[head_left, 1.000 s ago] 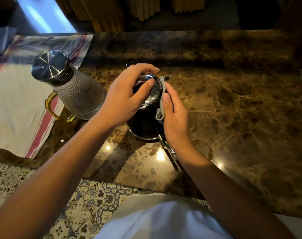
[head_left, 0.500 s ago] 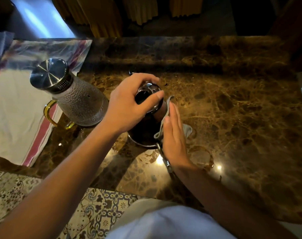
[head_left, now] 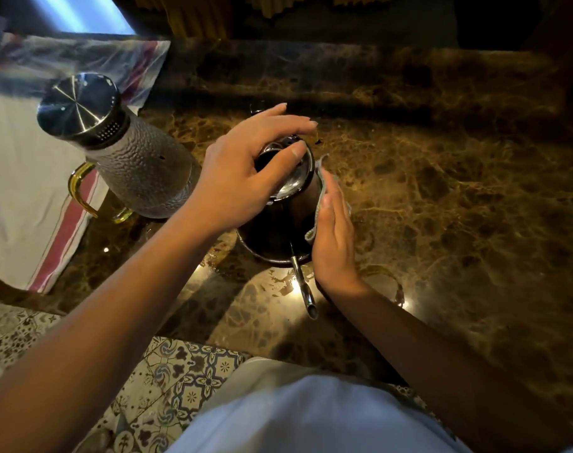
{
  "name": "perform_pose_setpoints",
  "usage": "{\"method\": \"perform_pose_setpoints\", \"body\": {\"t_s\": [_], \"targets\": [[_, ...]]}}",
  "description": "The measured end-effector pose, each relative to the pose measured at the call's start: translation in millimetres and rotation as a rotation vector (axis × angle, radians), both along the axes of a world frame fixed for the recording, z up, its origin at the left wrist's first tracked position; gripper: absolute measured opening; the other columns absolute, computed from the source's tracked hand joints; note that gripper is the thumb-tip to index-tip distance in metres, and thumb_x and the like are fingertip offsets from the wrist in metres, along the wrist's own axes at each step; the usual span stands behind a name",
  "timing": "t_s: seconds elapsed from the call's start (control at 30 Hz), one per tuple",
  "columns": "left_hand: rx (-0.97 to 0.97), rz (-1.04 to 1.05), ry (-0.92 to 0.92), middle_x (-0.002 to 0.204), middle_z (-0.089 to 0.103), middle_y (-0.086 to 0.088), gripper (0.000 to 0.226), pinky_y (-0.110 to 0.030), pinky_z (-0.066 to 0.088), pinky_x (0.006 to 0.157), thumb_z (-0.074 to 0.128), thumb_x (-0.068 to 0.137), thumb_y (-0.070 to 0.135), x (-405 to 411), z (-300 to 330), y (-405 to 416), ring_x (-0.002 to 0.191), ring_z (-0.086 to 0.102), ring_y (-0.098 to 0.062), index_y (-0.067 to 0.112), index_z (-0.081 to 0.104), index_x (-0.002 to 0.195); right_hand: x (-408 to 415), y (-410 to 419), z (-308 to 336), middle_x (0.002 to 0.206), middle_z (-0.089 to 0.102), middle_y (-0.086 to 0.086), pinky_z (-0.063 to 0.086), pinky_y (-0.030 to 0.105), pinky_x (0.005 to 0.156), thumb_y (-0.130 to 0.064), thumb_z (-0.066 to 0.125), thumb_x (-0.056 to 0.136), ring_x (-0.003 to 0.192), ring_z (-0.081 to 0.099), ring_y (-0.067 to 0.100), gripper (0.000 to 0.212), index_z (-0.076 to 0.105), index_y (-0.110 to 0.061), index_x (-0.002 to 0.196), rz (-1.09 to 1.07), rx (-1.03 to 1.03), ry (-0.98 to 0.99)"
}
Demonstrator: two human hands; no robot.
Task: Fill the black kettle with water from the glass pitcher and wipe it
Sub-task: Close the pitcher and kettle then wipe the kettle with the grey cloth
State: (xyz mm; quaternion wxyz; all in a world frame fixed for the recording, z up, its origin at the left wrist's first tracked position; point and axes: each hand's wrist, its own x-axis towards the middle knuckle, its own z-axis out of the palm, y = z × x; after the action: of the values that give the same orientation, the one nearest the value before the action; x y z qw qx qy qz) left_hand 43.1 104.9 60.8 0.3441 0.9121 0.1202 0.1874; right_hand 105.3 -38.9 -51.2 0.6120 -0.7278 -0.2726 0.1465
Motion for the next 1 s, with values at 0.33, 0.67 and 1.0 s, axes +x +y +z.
{"method": "perform_pose_setpoints", "body": {"t_s": [0.33, 0.67, 1.0], "targets": [[-0.046, -0.048, 0.001, 0.156, 0.051, 0.007, 0.035, -0.055, 0.043, 0.115, 0.055, 0.107, 0.033, -0.5, 0.3, 3.8, 0.144, 0.048, -0.011, 0.027, 0.063, 0.140, 13.3, 21.0, 22.7, 0.145, 0.060, -0.005, 0.041, 0.043, 0.119, -0.033, 0.025, 0.110, 0.139, 0.053, 0.011, 0.043, 0.055, -0.025, 0.139, -0.011, 0.124, 0.039], [-0.064, -0.143, 0.022, 0.149, 0.058, 0.001, 0.033, -0.051, 0.043, 0.116, 0.046, 0.110, 0.021, 3.1, 4.1, 9.2, 0.141, 0.052, -0.014, 0.015, 0.066, 0.136, -18.6, 4.5, 29.5, 0.166, 0.034, -0.007, 0.027, 0.049, 0.129, -0.033, 0.036, 0.110, 0.156, 0.029, 0.008, 0.048, 0.026, -0.032, 0.158, 0.026, 0.190, 0.138], [-0.012, -0.112, 0.010, 0.153, 0.053, -0.001, 0.034, -0.029, 0.044, 0.113, 0.045, 0.110, 0.018, 5.1, 5.1, 5.6, 0.141, 0.049, -0.009, 0.015, 0.062, 0.139, 22.2, 11.7, -4.4, 0.158, 0.052, 0.000, 0.033, 0.048, 0.126, -0.053, 0.035, 0.104, 0.150, 0.043, 0.012, 0.063, 0.049, -0.018, 0.154, 0.001, 0.085, 0.330]]}}
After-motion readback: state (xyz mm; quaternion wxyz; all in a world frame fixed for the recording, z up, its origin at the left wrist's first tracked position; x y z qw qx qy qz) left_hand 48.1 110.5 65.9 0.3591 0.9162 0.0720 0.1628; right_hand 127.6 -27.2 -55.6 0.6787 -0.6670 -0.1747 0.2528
